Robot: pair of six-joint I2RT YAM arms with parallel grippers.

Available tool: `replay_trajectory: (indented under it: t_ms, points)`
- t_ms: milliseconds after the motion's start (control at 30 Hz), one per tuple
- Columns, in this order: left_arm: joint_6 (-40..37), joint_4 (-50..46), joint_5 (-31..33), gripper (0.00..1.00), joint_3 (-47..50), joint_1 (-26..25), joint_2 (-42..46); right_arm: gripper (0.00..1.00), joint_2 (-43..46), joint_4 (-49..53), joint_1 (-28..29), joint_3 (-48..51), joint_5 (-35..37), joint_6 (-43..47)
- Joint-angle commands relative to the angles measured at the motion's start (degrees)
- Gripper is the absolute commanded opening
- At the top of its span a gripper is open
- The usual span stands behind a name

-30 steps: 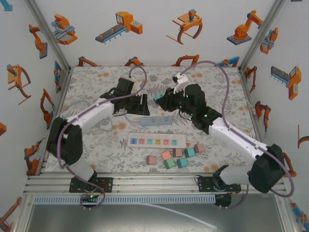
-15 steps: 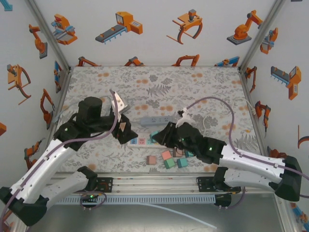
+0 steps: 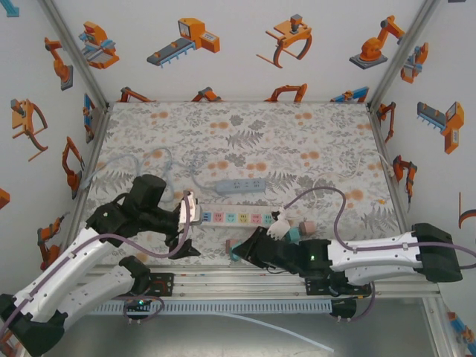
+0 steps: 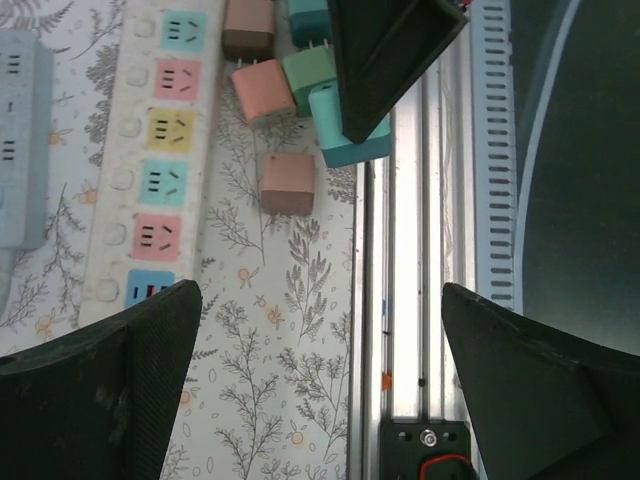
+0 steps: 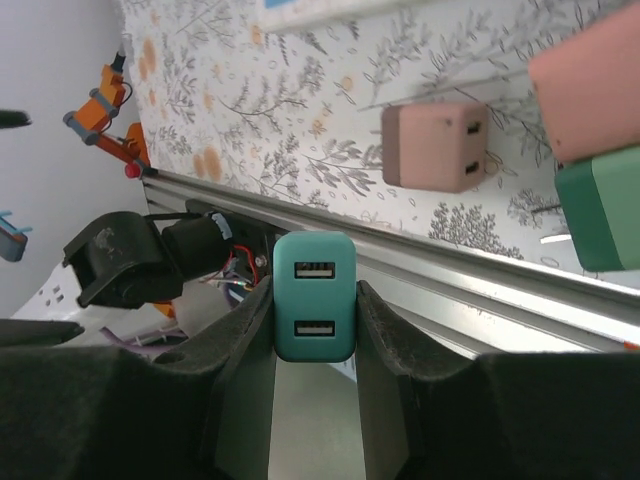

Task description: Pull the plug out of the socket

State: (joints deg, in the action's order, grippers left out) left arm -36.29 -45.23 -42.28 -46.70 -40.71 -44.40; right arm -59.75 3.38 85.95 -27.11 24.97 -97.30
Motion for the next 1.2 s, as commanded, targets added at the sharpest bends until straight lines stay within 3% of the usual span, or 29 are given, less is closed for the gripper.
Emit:
replay_trajectory:
  t_ms: [0, 500, 833, 1167]
  points:
    - [-8.30, -3.70, -5.99, 0.97, 0.84, -0.89, 0.80, 0.00, -2.20, -5.06, 1.00, 2.16, 3.90, -10.11]
    - [-10.60, -3.72, -3.26, 0.97, 2.93, -1.84, 0.11, 0.00, -16.72, -22.54, 1.21, 7.82, 3.94, -22.64]
    - [-10.22, -3.63, -2.39, 0.97, 2.51, -1.91, -0.95, 0.00, -20.89, -27.72, 1.20, 9.80, 11.91, -25.96]
    - [-9.81, -3.15, -1.96, 0.97, 2.66, -1.88, -1.56, 0.24, -22.87, -27.90, 1.06, 9.29, 11.78, -26.72]
